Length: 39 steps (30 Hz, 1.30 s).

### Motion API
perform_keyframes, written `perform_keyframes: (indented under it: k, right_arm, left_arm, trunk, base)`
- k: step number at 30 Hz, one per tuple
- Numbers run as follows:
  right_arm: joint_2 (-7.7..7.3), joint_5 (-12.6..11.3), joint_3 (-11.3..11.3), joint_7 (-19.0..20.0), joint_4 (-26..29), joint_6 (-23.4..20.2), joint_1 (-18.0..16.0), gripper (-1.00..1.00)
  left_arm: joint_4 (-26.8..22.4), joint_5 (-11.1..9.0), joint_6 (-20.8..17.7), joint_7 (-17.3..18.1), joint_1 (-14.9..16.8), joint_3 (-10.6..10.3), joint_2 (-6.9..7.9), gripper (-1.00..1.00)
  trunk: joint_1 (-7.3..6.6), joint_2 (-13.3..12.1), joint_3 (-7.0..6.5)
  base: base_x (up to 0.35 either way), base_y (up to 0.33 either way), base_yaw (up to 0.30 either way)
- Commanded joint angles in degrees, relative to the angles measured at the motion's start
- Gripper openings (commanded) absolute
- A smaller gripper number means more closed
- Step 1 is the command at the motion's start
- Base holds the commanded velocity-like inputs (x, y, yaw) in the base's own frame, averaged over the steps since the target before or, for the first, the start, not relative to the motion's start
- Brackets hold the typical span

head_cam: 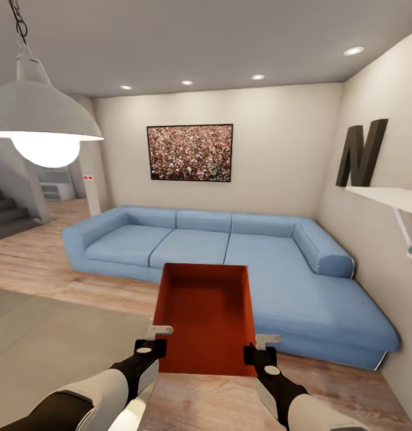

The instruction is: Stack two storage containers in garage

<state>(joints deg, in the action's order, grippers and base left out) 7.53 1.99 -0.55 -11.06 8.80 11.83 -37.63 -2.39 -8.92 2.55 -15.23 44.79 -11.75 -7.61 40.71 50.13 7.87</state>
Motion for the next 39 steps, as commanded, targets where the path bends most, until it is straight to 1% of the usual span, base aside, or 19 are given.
perform_keyframes:
  k: [1,24,29,39]
  right_arm:
    - [0.03,0.9,1.8,0.0,1.3,1.3,-0.1,-1.0]
    - [0.03,0.9,1.8,0.0,1.3,1.2,-0.1,-1.0]
    - [0.03,0.9,1.8,0.0,1.3,1.2,-0.1,-1.0]
    - [0.03,0.9,1.8,0.0,1.3,1.2,-0.1,-1.0]
  left_arm:
    - [0.2,-0.8,0.3,-1.6,0.0,1.2,0.31,-1.0]
    - [0.2,-0.8,0.3,-1.7,0.0,1.3,0.3,-1.0]
    - [0.2,-0.8,0.3,-1.7,0.0,1.3,0.26,-1.0]
    - [0.2,-0.8,0.3,-1.7,0.0,1.3,0.23,-1.0]
  trunk:
    - [0.01,0.1,0.09]
    - [0.01,0.1,0.09]
    - [0.01,0.1,0.09]
    - [0.01,0.1,0.09]
  base:
    - [0.0,0.0,0.268]
    - [-0.006,0.001,0.283]
    - [-0.205,0.127,0.284]
    - [-0.26,0.216,0.284]
